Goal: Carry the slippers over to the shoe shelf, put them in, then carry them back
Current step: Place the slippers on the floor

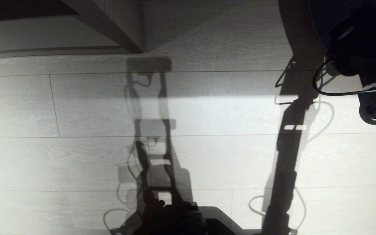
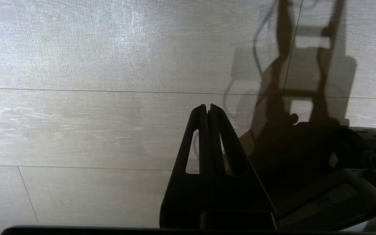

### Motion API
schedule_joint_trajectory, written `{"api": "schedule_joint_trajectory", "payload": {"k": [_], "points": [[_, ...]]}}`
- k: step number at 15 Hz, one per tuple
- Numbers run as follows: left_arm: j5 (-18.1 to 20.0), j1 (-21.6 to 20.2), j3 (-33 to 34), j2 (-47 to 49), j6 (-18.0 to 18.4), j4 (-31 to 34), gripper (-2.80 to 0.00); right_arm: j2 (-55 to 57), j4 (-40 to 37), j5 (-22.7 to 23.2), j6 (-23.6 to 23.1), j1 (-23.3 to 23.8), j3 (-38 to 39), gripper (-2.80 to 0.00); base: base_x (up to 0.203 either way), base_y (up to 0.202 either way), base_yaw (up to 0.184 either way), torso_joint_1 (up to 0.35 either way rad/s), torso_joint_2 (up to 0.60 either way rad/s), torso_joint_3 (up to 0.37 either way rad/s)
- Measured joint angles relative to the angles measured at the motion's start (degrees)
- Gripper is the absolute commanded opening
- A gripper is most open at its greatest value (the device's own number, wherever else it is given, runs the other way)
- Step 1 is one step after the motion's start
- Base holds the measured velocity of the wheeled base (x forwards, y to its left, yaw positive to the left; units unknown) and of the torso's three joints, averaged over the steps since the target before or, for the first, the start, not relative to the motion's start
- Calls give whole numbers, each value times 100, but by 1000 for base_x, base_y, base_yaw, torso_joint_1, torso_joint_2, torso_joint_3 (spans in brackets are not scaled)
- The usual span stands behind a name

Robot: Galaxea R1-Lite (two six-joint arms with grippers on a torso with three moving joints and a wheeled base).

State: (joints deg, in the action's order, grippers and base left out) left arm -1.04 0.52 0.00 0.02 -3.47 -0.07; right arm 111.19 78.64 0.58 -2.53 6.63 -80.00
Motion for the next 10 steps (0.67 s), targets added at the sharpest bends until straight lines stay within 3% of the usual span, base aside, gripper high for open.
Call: {"api": "schedule_joint_trajectory", "payload": {"k": [10], "points": [[0, 0, 0, 0, 1, 2, -280, 708, -12, -123, -291, -10, -797, -280, 0, 0, 0, 0, 0, 0]]}}
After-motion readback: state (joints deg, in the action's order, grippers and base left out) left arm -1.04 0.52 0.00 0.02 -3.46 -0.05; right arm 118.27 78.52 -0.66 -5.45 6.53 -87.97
